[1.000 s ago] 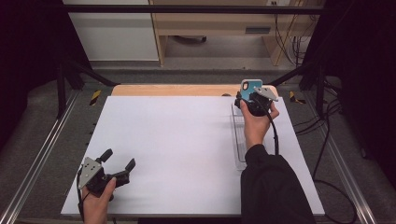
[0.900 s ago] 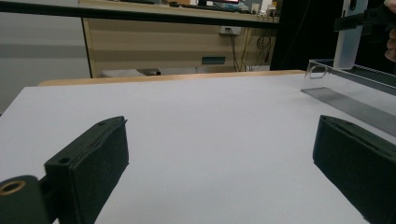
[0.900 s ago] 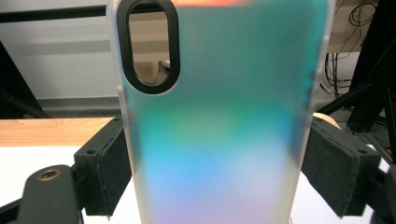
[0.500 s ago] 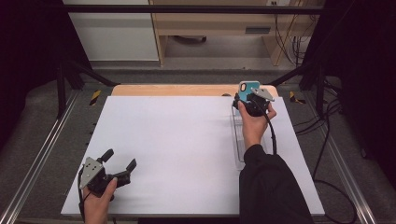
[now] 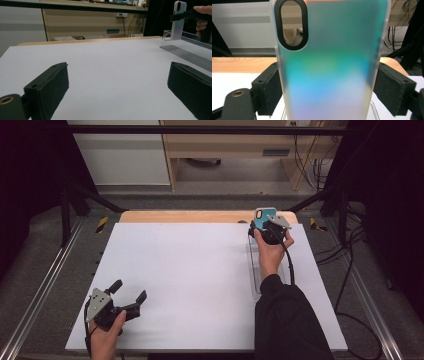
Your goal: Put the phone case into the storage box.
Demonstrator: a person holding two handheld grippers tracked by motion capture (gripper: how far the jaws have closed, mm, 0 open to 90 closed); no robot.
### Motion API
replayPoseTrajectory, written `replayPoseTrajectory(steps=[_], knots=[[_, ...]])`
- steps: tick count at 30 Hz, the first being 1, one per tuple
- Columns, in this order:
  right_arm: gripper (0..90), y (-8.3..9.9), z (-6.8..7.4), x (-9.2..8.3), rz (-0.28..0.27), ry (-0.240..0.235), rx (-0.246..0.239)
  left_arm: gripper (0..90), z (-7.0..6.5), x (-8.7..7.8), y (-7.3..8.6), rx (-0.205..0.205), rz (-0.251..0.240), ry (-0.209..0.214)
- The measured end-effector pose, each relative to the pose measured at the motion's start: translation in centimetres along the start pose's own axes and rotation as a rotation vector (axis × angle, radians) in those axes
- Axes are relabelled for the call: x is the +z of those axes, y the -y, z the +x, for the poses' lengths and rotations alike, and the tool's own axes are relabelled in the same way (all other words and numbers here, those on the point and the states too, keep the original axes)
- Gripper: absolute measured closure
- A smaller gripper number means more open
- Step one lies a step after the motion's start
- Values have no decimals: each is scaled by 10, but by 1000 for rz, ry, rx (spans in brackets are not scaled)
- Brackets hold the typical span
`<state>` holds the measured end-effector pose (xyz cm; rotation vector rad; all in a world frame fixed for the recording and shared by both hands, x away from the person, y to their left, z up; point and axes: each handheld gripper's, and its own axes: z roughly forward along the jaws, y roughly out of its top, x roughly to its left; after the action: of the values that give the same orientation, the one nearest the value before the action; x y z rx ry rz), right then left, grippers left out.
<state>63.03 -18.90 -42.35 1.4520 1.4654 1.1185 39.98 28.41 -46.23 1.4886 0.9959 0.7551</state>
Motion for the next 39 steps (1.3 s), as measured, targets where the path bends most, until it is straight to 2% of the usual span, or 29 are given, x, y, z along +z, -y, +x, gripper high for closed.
replayPoseTrajectory(steps=[7,21,26,33,39], knots=[[172,3,2,3,10,6,24,32,-1,0,0,2,2,4],[172,9,8,9,28,15,11,32,-2,1,0,1,4,6],[171,10,7,10,36,21,11,32,-2,1,0,1,4,6],[172,11,7,10,41,38,-15,32,-2,1,0,6,7,8],[172,11,7,11,40,36,-11,32,-2,1,0,6,5,10]])
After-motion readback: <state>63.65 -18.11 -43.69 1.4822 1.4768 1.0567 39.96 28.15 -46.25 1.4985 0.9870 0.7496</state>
